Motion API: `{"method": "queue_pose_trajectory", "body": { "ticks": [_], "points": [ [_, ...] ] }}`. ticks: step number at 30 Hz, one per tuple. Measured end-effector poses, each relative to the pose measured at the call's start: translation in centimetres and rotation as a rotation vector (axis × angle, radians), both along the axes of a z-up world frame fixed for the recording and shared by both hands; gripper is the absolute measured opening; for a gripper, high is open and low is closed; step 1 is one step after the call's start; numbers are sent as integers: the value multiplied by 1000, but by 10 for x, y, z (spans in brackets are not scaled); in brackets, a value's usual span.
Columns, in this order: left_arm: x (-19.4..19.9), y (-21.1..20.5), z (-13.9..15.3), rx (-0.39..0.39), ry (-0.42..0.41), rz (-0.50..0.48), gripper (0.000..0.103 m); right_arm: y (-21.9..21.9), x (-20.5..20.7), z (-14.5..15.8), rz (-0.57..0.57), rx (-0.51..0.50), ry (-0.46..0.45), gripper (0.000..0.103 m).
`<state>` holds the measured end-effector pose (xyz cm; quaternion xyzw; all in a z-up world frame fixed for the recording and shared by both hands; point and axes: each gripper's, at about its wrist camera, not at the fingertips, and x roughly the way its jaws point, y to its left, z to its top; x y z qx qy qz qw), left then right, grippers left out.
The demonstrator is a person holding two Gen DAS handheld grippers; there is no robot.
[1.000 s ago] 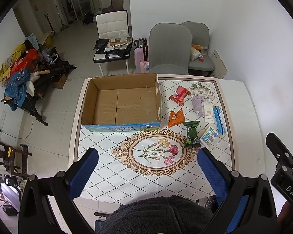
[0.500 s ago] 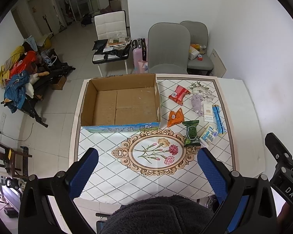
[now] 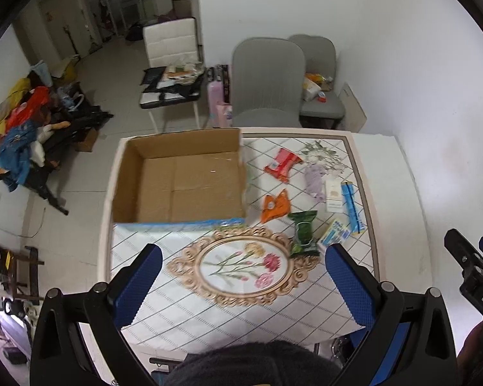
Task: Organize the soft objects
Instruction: 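Grasp the green wet-wipe pack with the left tool while the right tool grasps the yellow tissue pack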
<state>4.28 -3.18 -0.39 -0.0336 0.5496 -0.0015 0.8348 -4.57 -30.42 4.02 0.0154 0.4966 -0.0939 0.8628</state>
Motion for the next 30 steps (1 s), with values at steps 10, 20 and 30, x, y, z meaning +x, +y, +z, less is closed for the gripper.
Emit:
{"method": "queue_pose_trajectory", "body": {
  "ticks": [10,20,30],
  "points": [
    [103,-91,-167,-54,320,-169,102,-74,89,-176,-62,239,316,103],
    [127,-99,-301,4,554,-77,90,-74,144,-386,-241,510,566,99],
    [136,-116,-343,-54,635,-119,90,-105,119,-419,-258,363,648,68]
  ]
}}
